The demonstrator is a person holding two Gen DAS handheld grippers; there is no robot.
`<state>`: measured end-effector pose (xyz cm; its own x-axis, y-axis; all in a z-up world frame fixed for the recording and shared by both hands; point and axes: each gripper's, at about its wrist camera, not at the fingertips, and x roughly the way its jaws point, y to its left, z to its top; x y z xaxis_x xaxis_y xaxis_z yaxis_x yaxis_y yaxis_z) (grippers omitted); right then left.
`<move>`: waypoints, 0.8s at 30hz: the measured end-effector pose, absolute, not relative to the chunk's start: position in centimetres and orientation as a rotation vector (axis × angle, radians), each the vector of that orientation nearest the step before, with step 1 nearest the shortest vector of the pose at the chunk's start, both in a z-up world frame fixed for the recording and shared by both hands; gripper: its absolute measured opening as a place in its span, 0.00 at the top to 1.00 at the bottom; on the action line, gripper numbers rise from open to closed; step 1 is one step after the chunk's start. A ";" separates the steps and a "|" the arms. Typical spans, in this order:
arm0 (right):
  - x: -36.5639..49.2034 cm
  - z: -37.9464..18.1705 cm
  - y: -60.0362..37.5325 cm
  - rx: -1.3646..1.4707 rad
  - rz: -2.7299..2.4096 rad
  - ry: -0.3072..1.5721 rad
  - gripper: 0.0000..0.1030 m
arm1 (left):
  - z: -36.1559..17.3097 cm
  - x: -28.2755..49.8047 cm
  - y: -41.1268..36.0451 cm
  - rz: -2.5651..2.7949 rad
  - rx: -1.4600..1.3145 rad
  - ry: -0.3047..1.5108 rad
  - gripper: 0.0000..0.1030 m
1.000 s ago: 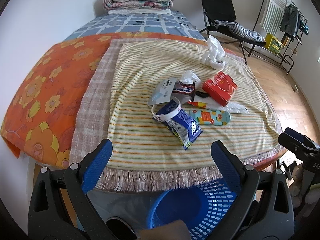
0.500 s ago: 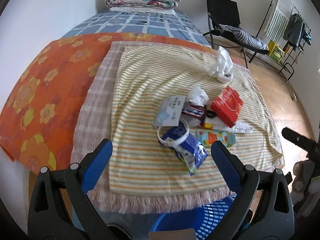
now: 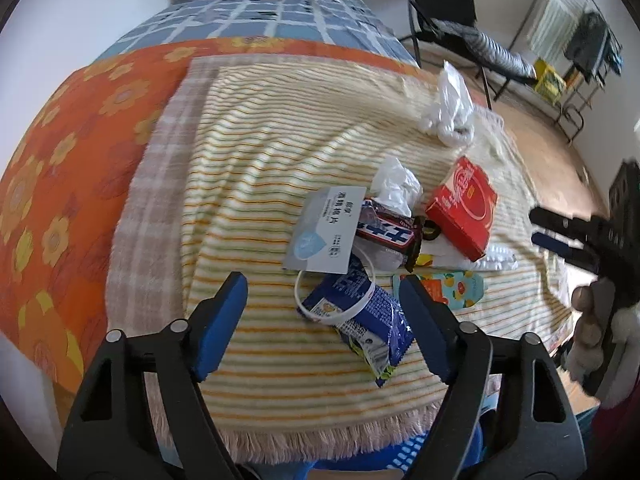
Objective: Collect trash
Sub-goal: 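Grasp the red medicine box with the right gripper while the left grasps the white wipe packet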
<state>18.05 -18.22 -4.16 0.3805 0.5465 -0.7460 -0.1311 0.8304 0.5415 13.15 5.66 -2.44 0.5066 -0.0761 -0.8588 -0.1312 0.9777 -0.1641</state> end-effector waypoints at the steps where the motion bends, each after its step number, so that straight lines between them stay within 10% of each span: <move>1: 18.5 -4.5 -18.2 0.441 0.451 1.110 0.17 | -2.8 13.5 5.4 0.035 -0.198 1.050 0.22; 24: 21.8 -9.4 -17.5 0.637 0.468 1.201 0.44 | -5.5 17.3 5.9 0.025 -0.164 1.120 0.58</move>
